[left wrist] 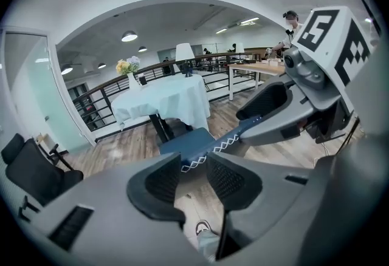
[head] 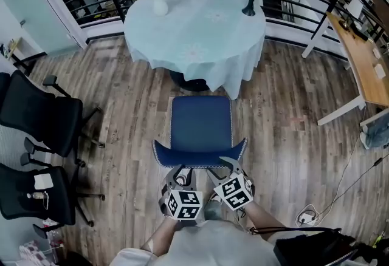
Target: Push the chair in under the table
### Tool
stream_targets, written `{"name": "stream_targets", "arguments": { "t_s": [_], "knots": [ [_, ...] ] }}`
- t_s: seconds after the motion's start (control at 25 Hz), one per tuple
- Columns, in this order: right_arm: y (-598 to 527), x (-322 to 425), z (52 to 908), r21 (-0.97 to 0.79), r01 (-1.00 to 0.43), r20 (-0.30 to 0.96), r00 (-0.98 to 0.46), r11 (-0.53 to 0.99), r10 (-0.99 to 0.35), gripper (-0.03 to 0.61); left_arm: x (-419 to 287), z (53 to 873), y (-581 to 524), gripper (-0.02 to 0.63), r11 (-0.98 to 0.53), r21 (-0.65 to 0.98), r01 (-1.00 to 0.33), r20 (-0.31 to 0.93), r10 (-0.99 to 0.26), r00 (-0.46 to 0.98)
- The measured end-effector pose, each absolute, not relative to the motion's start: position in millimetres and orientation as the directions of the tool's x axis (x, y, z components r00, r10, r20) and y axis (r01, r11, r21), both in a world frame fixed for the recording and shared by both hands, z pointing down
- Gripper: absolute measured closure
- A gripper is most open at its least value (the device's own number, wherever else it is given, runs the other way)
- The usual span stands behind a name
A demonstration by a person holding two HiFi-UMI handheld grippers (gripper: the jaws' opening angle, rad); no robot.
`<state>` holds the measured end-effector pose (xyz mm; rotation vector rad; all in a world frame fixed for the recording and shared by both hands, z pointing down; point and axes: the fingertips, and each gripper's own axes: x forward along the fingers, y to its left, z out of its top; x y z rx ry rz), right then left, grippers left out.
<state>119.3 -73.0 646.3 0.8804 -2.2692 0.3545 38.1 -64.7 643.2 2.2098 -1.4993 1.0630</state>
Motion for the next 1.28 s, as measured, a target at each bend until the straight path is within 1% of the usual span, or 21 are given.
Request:
{"name": "stream_targets", "arguments": {
  "t_s": [0.24, 0.52, 1.28],
  "knots": [
    [-88.7, 117.2, 647.5, -0.006, -0.676, 0.666, -0.552, 0.736, -0.501, 0.374, 35.6, 644.3, -81.7, 0.479, -0.404, -0.135, -0.905, 0.698, -0.687, 0.203],
    [-103.8, 118.8, 646.8, 0.018, -0.678, 0.651, -0.55, 0.735, -0.523, 0.373, 37.4, 643.3, -96.8, 0.479, -0.407, -0.142, -0.902, 0.688, -0.696, 0.206],
    [-160.6, 133.3, 649.4, -0.002, -0.66, 0.646, -0.574, 0.751, -0.503, 0.373, 55.5, 645.0, -147.6, 0.476, -0.423, -0.061, -0.904, 0.708, -0.656, 0.26]
  ]
}}
